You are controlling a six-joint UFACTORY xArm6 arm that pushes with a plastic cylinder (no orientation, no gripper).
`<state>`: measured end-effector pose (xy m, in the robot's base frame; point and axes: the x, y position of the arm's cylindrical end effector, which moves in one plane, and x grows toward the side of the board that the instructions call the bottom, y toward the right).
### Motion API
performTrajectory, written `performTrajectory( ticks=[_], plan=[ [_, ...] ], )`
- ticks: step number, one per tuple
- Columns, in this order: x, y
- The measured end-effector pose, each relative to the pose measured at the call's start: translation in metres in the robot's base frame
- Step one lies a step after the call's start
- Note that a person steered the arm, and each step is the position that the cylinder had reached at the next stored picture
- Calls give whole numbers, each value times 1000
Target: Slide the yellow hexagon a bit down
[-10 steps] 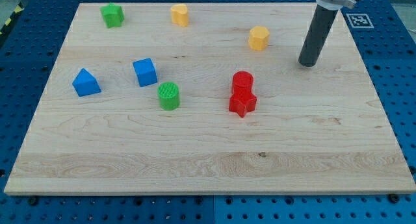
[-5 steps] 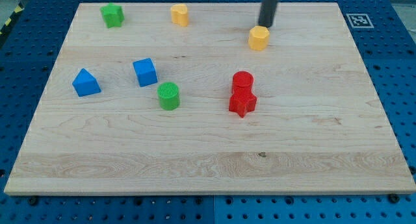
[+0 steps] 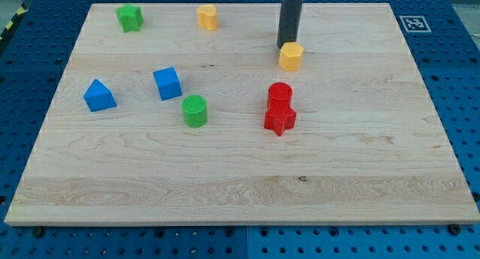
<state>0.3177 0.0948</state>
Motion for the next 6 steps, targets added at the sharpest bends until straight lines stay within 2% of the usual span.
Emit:
performTrajectory(
  ticks=[1,2,3,4,5,6],
  plan=[
    [7,40],
    [23,38],
    [33,5],
    [33,0],
    [7,-12],
    [2,-20]
  ],
)
